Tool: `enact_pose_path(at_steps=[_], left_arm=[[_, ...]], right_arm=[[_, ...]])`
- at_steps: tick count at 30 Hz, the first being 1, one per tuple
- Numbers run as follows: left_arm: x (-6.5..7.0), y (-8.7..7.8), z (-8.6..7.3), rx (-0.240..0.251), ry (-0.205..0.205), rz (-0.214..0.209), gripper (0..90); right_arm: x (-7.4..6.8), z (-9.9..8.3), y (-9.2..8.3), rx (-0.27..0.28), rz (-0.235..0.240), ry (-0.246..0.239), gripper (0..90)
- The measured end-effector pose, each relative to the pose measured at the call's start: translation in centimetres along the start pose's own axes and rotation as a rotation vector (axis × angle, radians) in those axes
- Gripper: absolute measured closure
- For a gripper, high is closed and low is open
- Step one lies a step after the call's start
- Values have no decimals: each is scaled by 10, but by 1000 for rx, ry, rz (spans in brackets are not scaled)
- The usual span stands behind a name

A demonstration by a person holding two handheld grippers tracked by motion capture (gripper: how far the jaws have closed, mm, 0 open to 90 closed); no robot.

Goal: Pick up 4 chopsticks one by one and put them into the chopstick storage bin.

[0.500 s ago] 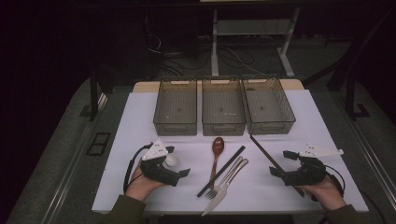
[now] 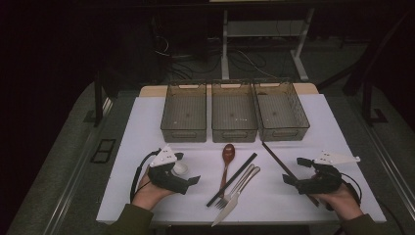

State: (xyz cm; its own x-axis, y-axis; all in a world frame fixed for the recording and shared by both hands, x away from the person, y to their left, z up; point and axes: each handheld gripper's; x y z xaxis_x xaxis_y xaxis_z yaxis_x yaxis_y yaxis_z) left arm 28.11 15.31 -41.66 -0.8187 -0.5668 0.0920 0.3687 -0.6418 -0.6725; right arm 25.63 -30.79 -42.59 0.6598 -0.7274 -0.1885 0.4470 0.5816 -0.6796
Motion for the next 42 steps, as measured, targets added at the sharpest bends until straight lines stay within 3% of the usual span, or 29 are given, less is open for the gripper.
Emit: enact_pose_path(at_steps=[20,42], left_arm=[[6,12,9,5,0,-12,79],[20,30,16,-32,12,-114,483]], right_arm=[[0,0,3,-4,-8,14,105],[0,0,5,-12,-9,13,105]])
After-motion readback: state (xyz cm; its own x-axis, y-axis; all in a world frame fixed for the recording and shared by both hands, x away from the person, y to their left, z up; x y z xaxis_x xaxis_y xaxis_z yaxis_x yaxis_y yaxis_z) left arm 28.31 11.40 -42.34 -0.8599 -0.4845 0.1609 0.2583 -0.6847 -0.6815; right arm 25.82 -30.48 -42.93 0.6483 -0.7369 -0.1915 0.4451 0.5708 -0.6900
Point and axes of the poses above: each handheld gripper's, and its own axes: y roughly forward along the jaws, z roughly out of its top, x roughly to its right, and after that the axes turned 11 degrees about -x, right-handed
